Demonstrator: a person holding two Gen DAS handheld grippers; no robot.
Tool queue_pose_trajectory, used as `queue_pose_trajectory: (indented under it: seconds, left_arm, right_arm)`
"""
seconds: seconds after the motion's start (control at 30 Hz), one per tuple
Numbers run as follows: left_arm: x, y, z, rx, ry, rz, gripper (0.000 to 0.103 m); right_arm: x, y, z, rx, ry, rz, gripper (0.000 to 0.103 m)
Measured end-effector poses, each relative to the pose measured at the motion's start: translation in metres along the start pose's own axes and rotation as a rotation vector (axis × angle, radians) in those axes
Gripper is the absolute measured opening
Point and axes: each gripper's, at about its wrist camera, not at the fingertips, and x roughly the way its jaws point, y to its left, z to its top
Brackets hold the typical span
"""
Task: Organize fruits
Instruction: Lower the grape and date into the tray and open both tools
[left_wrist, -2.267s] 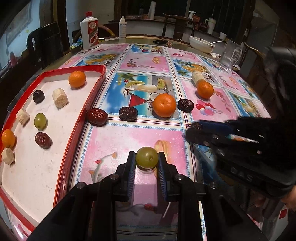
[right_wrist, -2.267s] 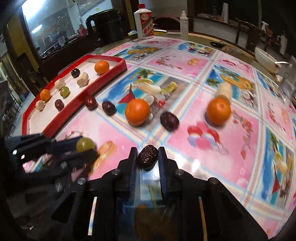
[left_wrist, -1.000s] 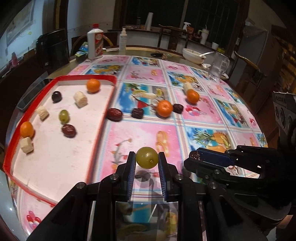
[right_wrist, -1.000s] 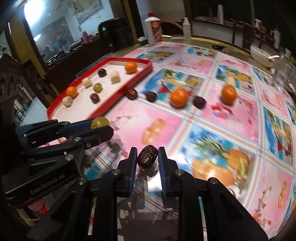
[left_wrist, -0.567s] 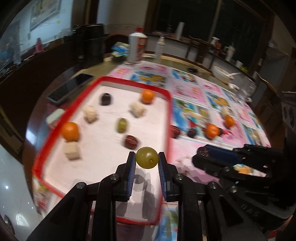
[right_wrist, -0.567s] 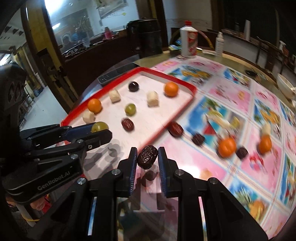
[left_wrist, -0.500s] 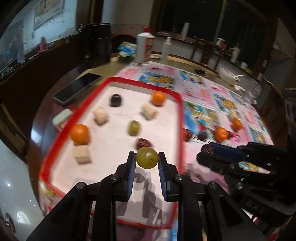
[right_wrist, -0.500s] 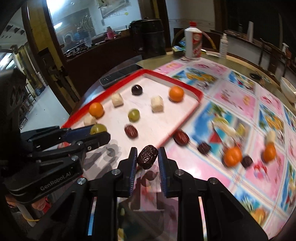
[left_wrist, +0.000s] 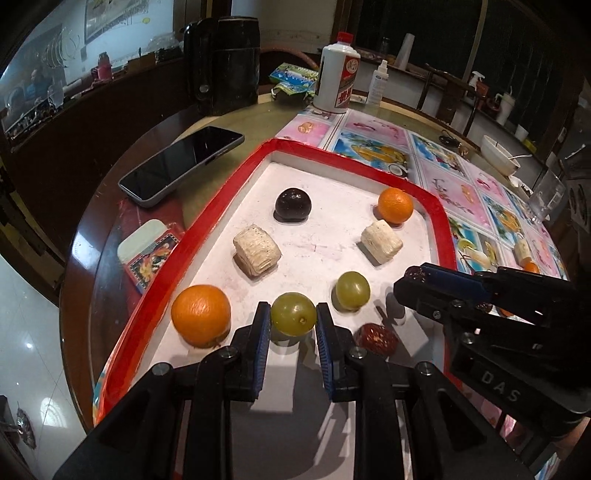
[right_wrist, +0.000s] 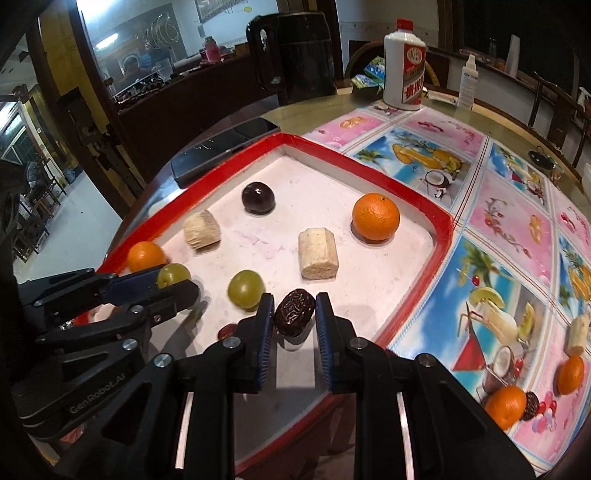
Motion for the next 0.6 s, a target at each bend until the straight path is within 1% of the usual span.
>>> queue_pose_trajectory:
  seconds: [0.27, 0.3, 0.4, 0.43, 0.47, 0.53, 0.57, 0.6]
  left_arm:
    - [0.013, -0.001, 0.002, 0.006, 0.031, 0.002, 0.024]
    - [0.014, -0.002, 0.001, 0.011, 0.035, 0.007, 0.025]
    - [0.014, -0.004, 0.0, 0.025, 0.029, 0.005, 0.033]
    - [0.013, -0.005, -0.001, 0.029, 0.029, 0.011, 0.039]
    - [0.011, -0.007, -0.001, 0.036, 0.021, 0.024, 0.043]
    - [0.01, -0.008, -0.001, 0.043, 0.009, 0.058, 0.054]
    - [0.008, -0.007, -0.001, 0.043, 0.005, 0.068, 0.057]
    - [0.007, -0.006, -0.001, 0.041, 0.003, 0.069, 0.062]
  right_arm:
    - [0.012, -0.002, 0.003, -0.004, 0.025, 0.007, 0.025]
    - [0.012, -0.002, 0.002, -0.004, 0.027, 0.007, 0.025]
    - [0.014, -0.001, 0.001, -0.004, 0.041, 0.0, 0.025]
    - [0.015, -0.002, 0.001, -0.004, 0.045, 0.0, 0.025]
    - [0.015, -0.003, 0.001, -0.003, 0.05, -0.006, 0.025]
    - [0.014, -0.004, 0.0, 0.001, 0.051, -0.014, 0.025]
    - [0.014, -0.005, -0.001, 0.005, 0.053, -0.016, 0.025]
    - [0.012, -0.006, -0.001, 0.009, 0.054, -0.019, 0.025]
